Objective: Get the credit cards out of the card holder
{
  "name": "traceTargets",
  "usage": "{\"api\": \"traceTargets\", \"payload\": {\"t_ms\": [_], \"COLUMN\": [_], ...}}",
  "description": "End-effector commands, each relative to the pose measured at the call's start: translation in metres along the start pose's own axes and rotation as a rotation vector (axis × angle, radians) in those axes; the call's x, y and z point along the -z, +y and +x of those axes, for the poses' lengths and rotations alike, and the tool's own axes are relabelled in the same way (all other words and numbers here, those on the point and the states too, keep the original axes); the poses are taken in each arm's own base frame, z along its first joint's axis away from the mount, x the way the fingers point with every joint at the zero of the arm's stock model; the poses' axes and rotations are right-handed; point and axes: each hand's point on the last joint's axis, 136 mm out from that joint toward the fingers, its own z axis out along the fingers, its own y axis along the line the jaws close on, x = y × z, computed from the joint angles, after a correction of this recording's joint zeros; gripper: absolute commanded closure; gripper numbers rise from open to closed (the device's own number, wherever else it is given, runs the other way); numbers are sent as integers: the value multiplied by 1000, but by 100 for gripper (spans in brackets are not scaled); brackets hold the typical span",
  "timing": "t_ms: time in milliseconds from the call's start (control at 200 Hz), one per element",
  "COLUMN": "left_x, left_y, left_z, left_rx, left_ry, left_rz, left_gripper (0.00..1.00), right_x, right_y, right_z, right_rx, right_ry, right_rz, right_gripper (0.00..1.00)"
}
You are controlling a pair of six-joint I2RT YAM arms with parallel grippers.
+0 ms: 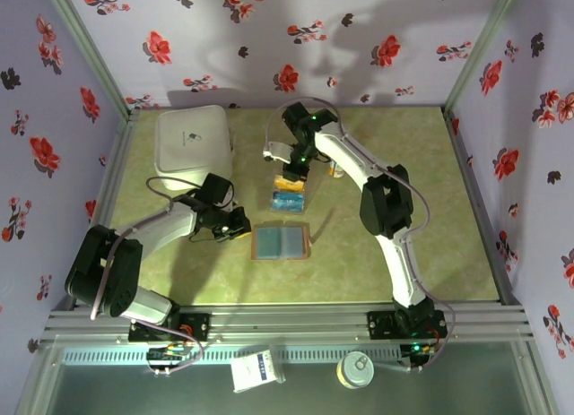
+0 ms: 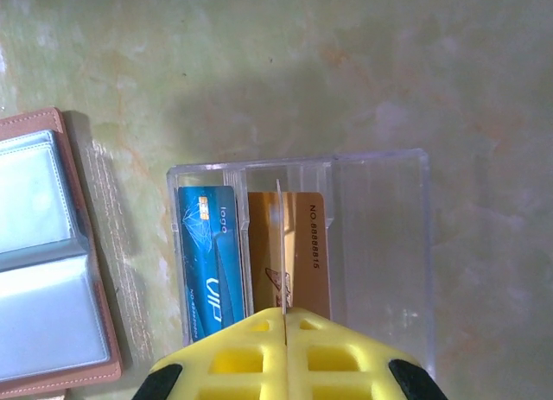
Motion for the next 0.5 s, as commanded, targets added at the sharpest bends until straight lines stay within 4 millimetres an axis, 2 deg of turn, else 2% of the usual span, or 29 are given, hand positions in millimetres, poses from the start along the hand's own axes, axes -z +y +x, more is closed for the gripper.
{"api": "traceTargets", "payload": {"t_ms": [0, 195, 495], "left_x": [-1, -1, -4], "left_y": [8, 9, 7], "left_z": [0, 0, 0], "left_rx": [13, 13, 12], "left_ry": [15, 17, 22], "left_rz": [-33, -33, -23], "left_gripper": [92, 92, 92], "right_x": [-2, 0, 21], "right_y": [3, 0, 2], "right_z": [4, 10, 3], "right_rx": [4, -6, -48], "right_ry": [7, 37, -2], "right_rz": [-39, -24, 14], "right_gripper": [99, 84, 81]}}
